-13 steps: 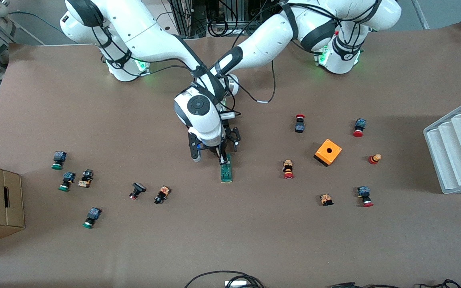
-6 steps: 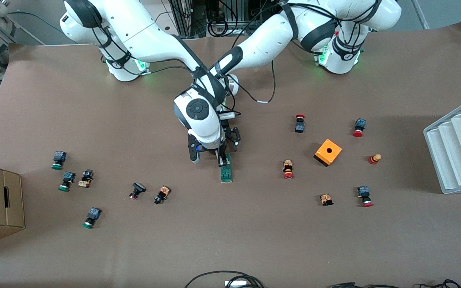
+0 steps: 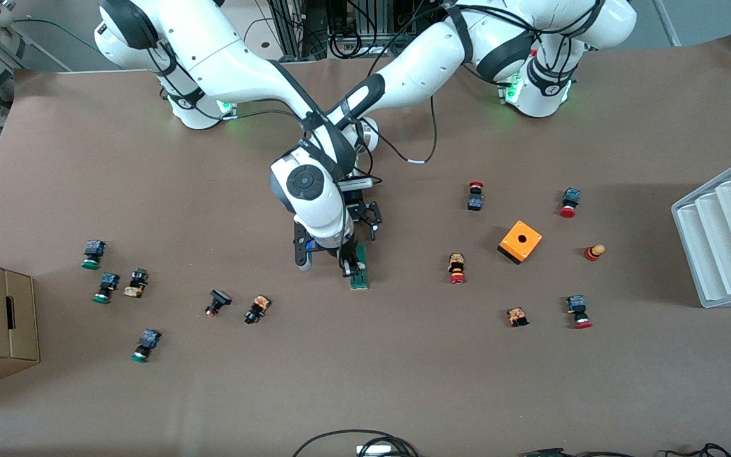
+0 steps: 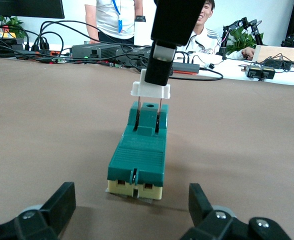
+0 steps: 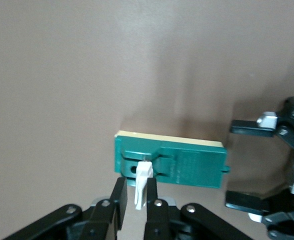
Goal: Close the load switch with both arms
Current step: 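Push the white lever over with the right gripper while the left steadies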
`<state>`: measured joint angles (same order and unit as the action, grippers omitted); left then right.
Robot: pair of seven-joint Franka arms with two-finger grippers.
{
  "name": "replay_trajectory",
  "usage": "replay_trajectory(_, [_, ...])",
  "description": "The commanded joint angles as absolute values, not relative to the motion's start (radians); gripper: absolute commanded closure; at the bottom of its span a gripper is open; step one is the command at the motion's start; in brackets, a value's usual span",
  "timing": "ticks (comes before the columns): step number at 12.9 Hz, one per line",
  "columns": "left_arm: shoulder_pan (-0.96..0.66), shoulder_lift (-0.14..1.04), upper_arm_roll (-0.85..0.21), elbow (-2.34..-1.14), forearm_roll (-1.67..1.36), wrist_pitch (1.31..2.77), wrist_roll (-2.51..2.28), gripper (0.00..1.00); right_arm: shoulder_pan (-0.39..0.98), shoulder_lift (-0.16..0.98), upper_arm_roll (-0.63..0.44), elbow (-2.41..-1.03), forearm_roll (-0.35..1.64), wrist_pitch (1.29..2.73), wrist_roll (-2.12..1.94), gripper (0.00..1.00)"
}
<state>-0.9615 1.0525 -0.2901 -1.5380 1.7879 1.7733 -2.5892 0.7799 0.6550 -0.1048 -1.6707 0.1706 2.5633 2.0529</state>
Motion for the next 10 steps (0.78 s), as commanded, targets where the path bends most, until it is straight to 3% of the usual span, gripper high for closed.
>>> replay_trajectory(1, [-0.965,1.098,-0.293,-1.519,1.786,1.792,-2.634,0.0,0.775,0.71,-0.114,-1.614,0.187,2.589,2.043,0.78])
replay_trajectory(10, [-0.965,1.098,-0.293,-1.519,1.786,1.792,-2.634,0.0,0.772,0.791,-0.114,-1.488,0.207,2.54,2.068,0.78])
